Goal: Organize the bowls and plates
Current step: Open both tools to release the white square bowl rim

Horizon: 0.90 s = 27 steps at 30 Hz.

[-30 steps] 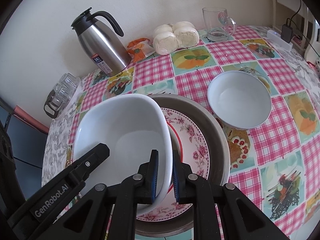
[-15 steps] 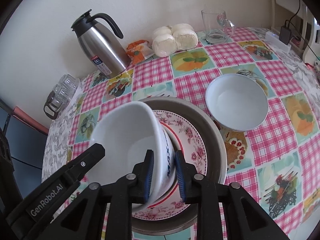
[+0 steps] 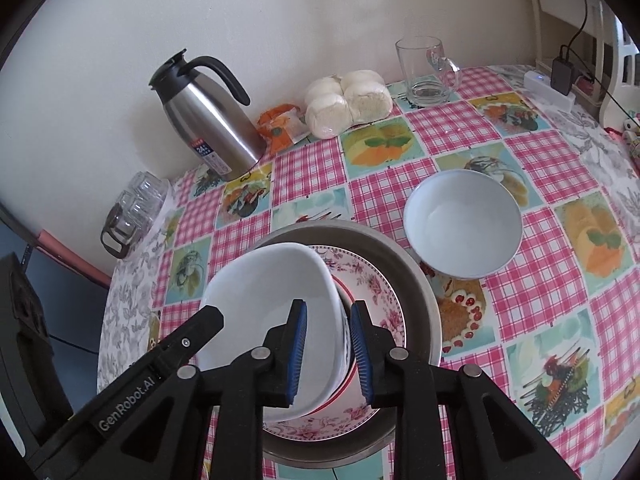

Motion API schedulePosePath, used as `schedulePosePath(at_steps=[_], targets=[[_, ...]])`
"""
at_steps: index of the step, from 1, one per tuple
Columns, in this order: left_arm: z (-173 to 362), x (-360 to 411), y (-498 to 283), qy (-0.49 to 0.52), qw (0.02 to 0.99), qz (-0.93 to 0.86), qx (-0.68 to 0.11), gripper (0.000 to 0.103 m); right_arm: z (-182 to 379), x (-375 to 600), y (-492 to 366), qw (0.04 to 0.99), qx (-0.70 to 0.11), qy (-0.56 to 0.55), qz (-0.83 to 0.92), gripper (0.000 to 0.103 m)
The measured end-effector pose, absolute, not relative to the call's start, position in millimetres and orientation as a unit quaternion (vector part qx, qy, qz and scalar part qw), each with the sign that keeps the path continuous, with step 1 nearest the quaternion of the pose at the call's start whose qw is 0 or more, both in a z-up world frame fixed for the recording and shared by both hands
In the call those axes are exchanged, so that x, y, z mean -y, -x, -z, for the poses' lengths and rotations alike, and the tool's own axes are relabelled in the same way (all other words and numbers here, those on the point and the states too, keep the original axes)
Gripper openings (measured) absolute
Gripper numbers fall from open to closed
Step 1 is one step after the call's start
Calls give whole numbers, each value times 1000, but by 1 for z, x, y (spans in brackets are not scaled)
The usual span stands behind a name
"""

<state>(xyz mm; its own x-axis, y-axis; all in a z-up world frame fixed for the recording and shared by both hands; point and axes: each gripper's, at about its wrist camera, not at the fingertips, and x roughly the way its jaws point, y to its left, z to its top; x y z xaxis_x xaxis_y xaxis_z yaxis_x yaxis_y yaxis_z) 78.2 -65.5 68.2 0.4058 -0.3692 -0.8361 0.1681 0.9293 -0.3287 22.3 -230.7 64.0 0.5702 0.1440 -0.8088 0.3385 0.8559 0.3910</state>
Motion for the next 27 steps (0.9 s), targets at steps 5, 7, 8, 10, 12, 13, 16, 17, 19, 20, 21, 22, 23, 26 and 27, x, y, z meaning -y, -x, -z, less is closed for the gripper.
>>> schedulePosePath(at_steps=[5,7,8,10,12,13,16,17,19,20,21,22,23,26,27], targets=[[-76,62,-76,101,837,157,-515,30,-66,234,-20,846,-458,-268,59,26],[-82,58,-75,104,841,150,-510,47,-70,235,-19,849,-454,-264,63,27],[-85,57,-74,105,844,147,-506,53,-71,235,-19,850,-453,-261,65,37],[-91,54,-73,105,848,141,-500,55,-73,234,-18,852,-453,-252,73,52],[-95,50,-72,103,852,132,-496,62,-73,234,-19,853,-455,-246,76,56],[-96,49,-73,101,854,127,-495,64,-73,234,-19,852,-456,-244,77,60],[-97,44,-74,92,858,110,-493,73,-71,234,-19,851,-460,-238,82,70],[-96,43,-74,89,858,106,-494,74,-71,235,-19,852,-461,-235,84,71],[-93,42,-75,81,857,98,-499,75,-71,234,-19,853,-461,-227,88,75],[-91,42,-75,78,857,94,-500,75,-71,234,-19,854,-460,-224,89,77],[-90,42,-76,75,858,90,-500,77,-71,234,-19,856,-459,-222,89,78],[-90,42,-75,72,859,86,-499,79,-71,234,-19,856,-458,-220,89,81],[-90,42,-75,69,861,83,-497,82,-71,234,-20,857,-458,-219,89,86],[-95,39,-73,67,871,75,-481,85,-72,234,-20,860,-455,-212,90,92],[-96,38,-73,68,873,72,-477,85,-72,233,-20,860,-455,-211,90,93]])
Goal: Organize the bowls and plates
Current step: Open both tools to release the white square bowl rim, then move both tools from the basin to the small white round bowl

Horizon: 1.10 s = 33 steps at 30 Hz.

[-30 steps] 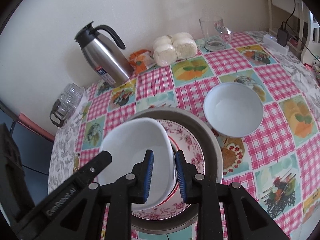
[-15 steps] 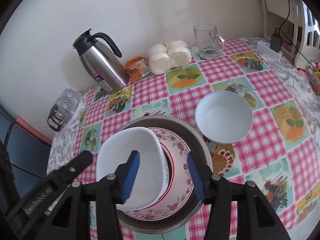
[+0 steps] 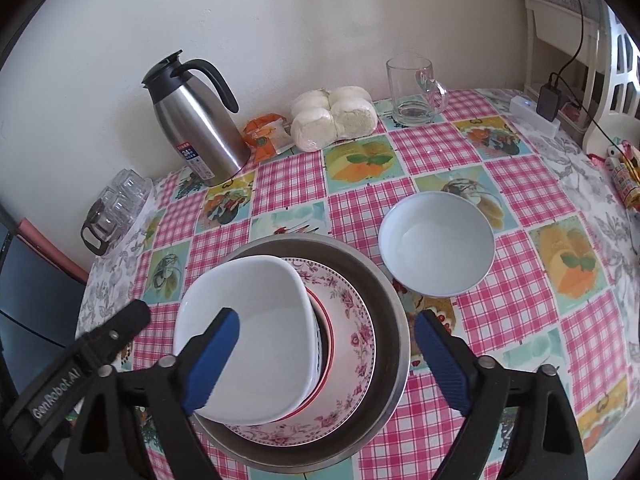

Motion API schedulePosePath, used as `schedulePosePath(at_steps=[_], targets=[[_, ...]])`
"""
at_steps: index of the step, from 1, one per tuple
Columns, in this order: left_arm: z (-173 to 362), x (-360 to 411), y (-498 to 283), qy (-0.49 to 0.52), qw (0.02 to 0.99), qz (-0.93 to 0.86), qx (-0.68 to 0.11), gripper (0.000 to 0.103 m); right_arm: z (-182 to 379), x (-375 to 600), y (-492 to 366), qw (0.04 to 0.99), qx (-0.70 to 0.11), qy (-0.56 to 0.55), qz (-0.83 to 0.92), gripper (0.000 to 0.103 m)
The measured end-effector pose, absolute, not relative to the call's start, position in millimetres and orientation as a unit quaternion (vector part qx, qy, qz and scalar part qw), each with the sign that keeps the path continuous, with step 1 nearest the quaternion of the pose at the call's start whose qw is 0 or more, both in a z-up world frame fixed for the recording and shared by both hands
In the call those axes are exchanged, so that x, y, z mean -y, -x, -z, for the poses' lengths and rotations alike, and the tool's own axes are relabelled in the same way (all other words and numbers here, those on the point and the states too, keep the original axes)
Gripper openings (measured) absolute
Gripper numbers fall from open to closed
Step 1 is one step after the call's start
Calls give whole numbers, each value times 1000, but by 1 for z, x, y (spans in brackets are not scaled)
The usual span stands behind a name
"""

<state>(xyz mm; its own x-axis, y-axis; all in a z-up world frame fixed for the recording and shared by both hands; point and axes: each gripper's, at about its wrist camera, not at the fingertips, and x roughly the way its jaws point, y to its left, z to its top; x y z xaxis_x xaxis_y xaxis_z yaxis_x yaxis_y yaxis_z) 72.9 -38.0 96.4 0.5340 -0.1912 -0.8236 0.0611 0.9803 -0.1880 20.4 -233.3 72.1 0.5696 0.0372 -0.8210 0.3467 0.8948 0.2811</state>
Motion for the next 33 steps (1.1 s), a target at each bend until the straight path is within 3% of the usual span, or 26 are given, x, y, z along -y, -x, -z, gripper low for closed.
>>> schedulePosePath(at_steps=[7,9,33], targets=[[-96,36,-72,74,879,49,-469,87,-76,233,-19,868,-448,-197,87,103],[-97,37,-71,74,881,44,-465,96,-76,235,-18,869,-446,-196,89,103],[-110,100,-51,89,891,113,-430,96,-78,327,12,858,-422,-246,160,103]])
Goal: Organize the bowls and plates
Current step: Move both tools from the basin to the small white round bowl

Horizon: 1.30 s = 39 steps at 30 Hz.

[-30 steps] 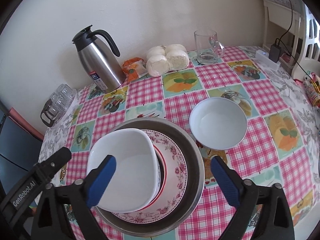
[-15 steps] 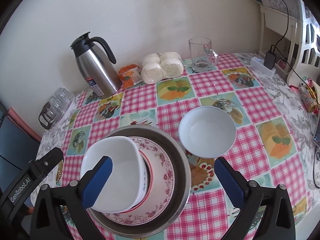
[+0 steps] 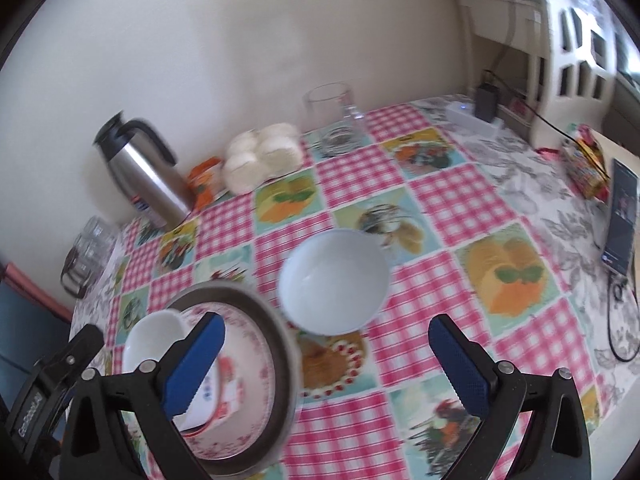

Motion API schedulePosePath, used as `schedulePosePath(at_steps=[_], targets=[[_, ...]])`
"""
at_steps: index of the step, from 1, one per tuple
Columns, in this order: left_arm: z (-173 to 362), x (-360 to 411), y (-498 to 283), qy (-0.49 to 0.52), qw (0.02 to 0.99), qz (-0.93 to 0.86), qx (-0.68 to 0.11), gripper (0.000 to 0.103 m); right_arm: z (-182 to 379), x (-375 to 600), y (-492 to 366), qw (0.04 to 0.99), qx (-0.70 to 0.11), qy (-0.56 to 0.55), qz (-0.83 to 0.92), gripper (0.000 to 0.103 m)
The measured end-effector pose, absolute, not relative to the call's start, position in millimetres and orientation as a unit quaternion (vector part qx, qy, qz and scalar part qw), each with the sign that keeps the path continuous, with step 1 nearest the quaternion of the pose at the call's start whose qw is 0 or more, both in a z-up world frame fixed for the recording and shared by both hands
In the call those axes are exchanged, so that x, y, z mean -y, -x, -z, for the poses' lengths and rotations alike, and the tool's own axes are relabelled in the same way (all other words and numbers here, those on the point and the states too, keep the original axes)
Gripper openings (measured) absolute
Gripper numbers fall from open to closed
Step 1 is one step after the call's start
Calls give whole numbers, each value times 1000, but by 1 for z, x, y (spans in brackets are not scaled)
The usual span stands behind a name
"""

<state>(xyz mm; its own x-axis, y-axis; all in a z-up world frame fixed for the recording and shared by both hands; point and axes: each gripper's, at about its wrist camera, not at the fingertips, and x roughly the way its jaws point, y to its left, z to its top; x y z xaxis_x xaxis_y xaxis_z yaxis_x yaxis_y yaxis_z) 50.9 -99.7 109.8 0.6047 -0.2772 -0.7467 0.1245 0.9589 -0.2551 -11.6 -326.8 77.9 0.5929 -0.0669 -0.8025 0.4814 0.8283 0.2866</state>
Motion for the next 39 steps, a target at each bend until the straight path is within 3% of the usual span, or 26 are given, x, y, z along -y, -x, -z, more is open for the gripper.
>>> schedulePosePath(at_steps=[8,20,34,39], targets=[[-118,155,-35,55,898,170,-402,96,-75,378,33,847,-413,-270,197,103],[-85,241,-28,-26,857,241,-455,96,-58,443,56,823,-410,-309,240,103],[-67,262,-48,-15,851,248,-463,94,-43,459,45,823,-396,-339,224,103],[-64,260,-61,-6,853,246,-460,88,-35,455,34,824,-401,-337,215,103]])
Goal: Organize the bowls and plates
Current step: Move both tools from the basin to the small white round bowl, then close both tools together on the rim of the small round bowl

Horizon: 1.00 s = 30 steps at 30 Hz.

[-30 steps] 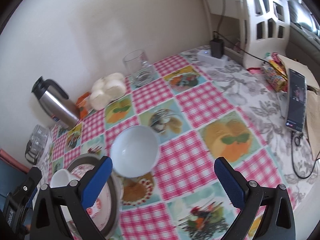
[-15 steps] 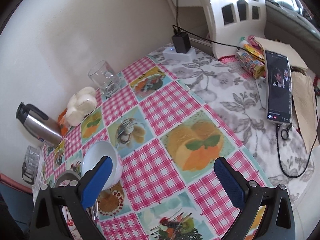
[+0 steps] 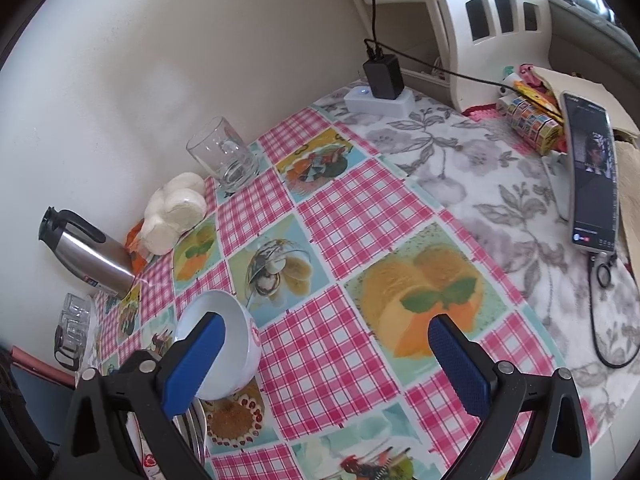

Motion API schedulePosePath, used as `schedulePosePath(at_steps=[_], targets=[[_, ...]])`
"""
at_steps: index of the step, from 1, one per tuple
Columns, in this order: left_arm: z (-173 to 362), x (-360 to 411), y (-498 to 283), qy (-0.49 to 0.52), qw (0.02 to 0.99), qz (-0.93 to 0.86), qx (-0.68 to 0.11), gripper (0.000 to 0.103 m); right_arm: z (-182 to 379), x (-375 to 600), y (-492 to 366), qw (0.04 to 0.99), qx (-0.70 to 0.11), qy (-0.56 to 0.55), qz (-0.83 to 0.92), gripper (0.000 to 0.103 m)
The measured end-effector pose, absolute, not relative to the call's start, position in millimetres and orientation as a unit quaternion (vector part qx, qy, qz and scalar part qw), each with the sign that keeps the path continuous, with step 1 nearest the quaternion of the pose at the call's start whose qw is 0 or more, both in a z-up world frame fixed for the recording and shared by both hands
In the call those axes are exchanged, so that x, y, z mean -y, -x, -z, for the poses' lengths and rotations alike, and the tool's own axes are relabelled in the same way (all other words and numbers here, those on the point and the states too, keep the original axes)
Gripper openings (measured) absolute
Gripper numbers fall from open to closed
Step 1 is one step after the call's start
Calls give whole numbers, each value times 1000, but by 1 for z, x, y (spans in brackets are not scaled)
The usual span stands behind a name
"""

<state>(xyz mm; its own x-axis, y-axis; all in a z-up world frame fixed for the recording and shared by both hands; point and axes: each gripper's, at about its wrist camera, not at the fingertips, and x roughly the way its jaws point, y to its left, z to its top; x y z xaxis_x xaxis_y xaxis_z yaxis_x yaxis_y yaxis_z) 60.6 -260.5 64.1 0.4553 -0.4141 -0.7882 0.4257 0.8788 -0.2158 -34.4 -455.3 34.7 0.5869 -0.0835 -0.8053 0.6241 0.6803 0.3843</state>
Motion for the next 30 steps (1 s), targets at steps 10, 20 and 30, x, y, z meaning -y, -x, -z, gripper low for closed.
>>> schedulePosePath(at_steps=[10,20,30], targets=[[-54,265,-81,-6,858,243,-453,81,-8,449,7,822,-420,-334,193,93],[-42,275,-91,-20,855,245,-457,78,19,423,-22,819,-458,-307,158,78],[-39,274,-92,-20,851,248,-462,78,34,397,-36,817,-472,-313,110,28]])
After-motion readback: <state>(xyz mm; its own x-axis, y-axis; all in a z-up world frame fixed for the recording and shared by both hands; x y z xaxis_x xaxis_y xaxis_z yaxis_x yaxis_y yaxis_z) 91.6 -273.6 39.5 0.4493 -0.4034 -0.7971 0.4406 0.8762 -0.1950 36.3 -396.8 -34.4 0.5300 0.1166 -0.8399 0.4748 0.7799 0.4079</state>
